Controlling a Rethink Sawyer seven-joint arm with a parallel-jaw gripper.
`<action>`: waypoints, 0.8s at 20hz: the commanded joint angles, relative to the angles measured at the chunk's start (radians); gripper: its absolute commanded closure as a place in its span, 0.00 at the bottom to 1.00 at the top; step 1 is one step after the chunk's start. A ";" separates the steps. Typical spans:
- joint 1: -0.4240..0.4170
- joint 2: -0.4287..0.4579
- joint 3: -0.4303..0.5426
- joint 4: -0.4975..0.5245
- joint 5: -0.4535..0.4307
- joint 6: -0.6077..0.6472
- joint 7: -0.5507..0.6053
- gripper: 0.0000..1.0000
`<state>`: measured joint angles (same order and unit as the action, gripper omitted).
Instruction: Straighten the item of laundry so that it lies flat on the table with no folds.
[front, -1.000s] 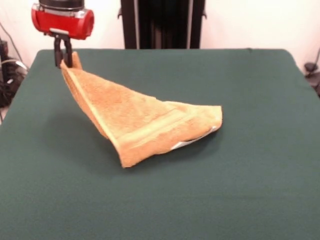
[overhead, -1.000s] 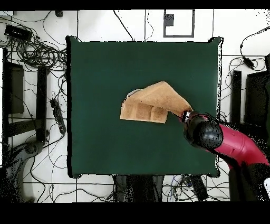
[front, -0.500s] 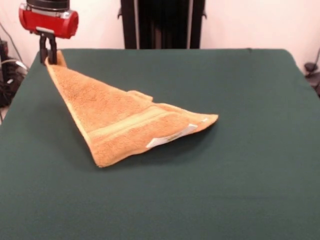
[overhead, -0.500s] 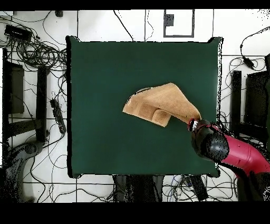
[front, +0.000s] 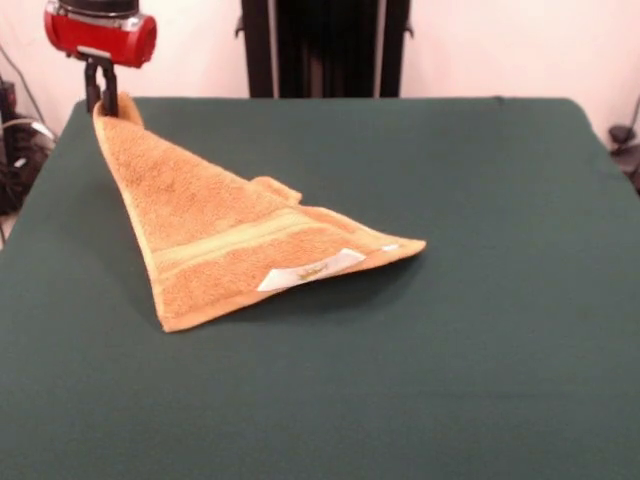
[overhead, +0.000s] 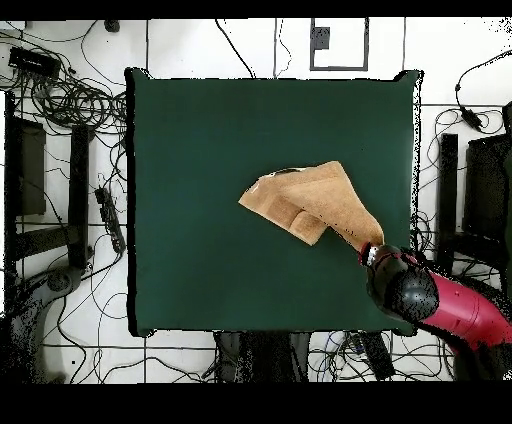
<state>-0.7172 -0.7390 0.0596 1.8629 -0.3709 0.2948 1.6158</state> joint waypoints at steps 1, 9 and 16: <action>0.015 -0.019 -0.012 0.140 -0.042 0.008 0.093 1.00; -0.012 -0.016 0.027 0.152 -0.062 -0.185 0.115 1.00; -0.028 0.085 0.170 0.073 -0.051 -0.190 0.055 1.00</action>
<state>-0.7522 -0.7514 0.0279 1.9358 -0.3898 0.1512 1.6158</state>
